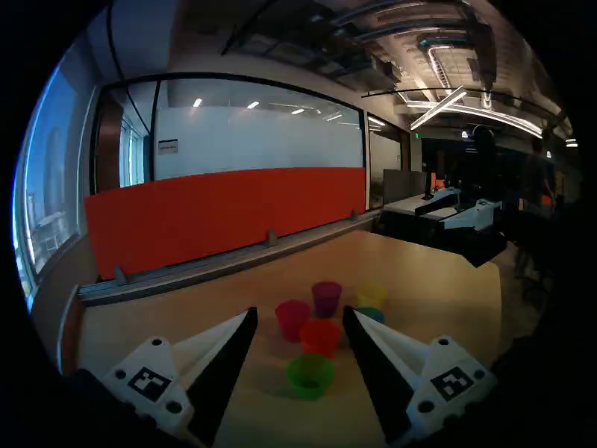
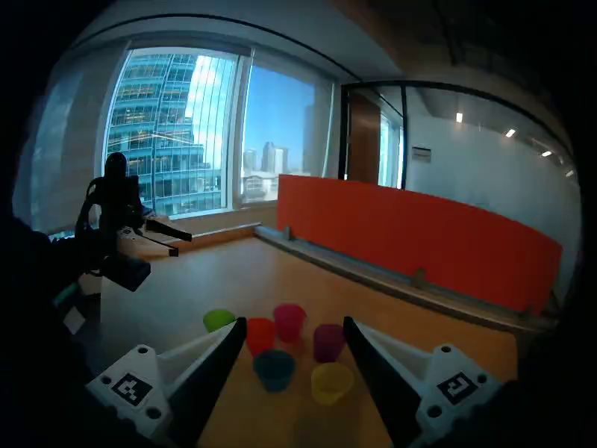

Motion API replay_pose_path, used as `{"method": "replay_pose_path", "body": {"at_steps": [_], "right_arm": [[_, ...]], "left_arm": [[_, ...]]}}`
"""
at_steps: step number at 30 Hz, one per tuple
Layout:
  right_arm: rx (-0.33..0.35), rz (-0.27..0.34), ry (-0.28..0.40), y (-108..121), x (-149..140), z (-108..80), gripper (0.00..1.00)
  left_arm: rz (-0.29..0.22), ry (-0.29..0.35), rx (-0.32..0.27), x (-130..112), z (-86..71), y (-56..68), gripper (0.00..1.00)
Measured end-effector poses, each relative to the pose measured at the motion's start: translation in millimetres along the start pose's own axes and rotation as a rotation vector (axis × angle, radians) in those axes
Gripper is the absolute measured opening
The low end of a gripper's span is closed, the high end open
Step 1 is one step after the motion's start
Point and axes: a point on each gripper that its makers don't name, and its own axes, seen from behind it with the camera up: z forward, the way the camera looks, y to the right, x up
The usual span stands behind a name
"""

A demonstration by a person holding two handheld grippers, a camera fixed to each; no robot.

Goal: Pour water

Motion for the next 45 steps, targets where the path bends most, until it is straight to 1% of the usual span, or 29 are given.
{"method": "replay_pose_path", "body": {"at_steps": [5,14,22,31,39,45], "right_arm": [[0.014,-0.003,-0.034,-3,-15,5.5,1.00],[0.031,-0.010,-0.100,-9,-51,14.8,1.00],[0.036,-0.023,-0.146,-9,-76,25.8,1.00],[0.045,-0.031,-0.180,-12,-97,40.3,1.00],[0.057,-0.033,-0.210,-16,-114,52.2,1.00],[0.061,-0.038,-0.245,-17,-130,63.3,1.00]], "left_arm": [[0.005,-0.035,-0.024,-21,3.7,6.1,0.84],[0.017,-0.110,-0.055,-62,11.1,11.6,0.84],[0.031,-0.167,-0.076,-88,13.8,17.0,0.84],[0.057,-0.233,-0.092,-114,17.1,24.3,0.84],[0.063,-0.299,-0.104,-140,22.2,26.7,0.84],[0.060,-0.358,-0.112,-162,28.6,24.8,0.84]]}}
